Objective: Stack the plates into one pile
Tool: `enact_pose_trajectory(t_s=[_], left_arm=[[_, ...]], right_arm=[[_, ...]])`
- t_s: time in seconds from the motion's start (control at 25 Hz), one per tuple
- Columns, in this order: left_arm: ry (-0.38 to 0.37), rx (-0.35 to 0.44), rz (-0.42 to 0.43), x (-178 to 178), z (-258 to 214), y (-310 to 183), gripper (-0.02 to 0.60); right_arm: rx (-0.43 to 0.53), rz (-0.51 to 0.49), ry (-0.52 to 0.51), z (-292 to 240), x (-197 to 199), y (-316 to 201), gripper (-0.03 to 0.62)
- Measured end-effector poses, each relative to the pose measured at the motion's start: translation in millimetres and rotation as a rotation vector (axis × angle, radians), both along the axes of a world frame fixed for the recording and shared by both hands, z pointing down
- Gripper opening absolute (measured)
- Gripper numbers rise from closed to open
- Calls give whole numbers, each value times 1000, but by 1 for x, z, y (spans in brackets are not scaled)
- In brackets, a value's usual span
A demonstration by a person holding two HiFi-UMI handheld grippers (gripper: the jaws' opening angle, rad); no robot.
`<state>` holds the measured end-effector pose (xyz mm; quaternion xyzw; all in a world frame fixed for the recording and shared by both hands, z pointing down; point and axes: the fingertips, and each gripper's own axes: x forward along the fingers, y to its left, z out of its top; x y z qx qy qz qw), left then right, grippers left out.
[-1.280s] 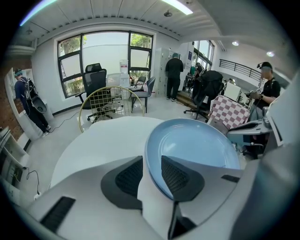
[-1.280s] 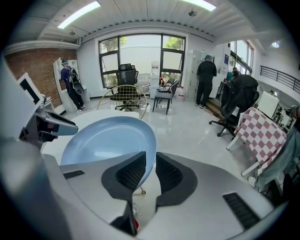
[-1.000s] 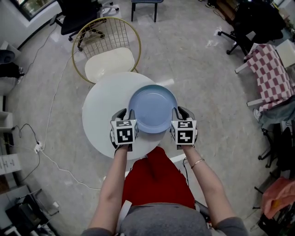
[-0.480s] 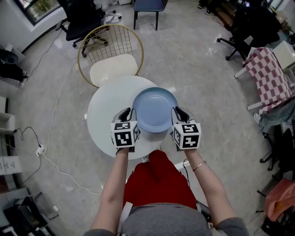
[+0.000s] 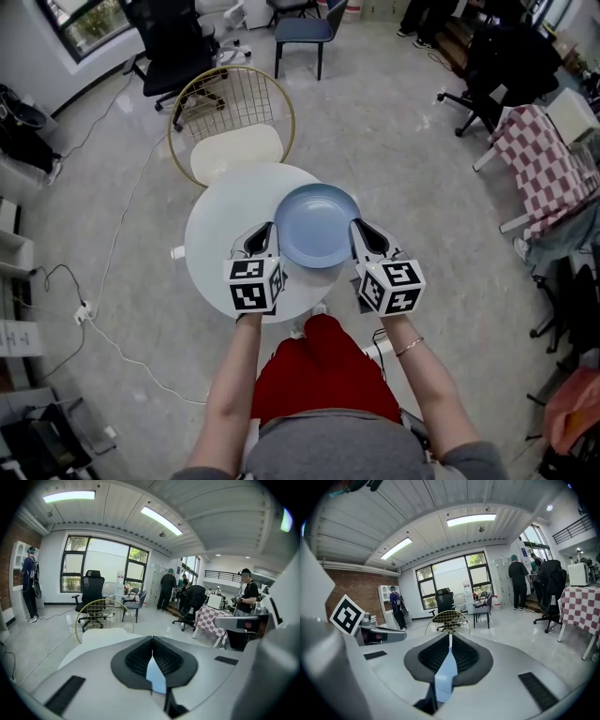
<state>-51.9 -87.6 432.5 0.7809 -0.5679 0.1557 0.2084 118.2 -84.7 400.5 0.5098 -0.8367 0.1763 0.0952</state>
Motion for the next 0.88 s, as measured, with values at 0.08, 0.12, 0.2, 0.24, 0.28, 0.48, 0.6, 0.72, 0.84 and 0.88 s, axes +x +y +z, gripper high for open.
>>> enact_pose_trajectory(t_s=[0.08, 0.12, 0.2, 0.24, 0.28, 0.48, 0.6, 0.72, 0.84, 0.88], left_arm=[[1, 31, 6, 1, -11, 6, 17], [3, 49, 10, 2, -17, 8, 17], [5, 87, 16, 3, -29, 14, 17], [6, 105, 18, 3, -35, 17, 17], [8, 122, 19, 2, -41, 20, 17], [28, 181, 12, -3, -63, 36, 16], [40, 202, 12, -6, -70, 44, 17], [46, 216, 14, -7, -76, 50, 17], [47, 223, 18, -8, -80, 57, 16], [48, 227, 20, -8, -82, 60, 17]], right_arm=[[14, -5, -5, -7, 1, 7, 38], [23, -8, -8, -11, 2, 11, 37], [44, -13, -21, -18, 3, 17, 34], [54, -13, -28, -21, 4, 20, 32], [62, -13, -33, -24, 4, 23, 31], [101, -13, -29, -42, 2, 39, 29], [125, -22, -12, -49, -3, 47, 28], [143, -26, -1, -55, -6, 53, 28], [159, -21, 8, -62, -7, 58, 28], [165, -21, 14, -64, -8, 61, 28]])
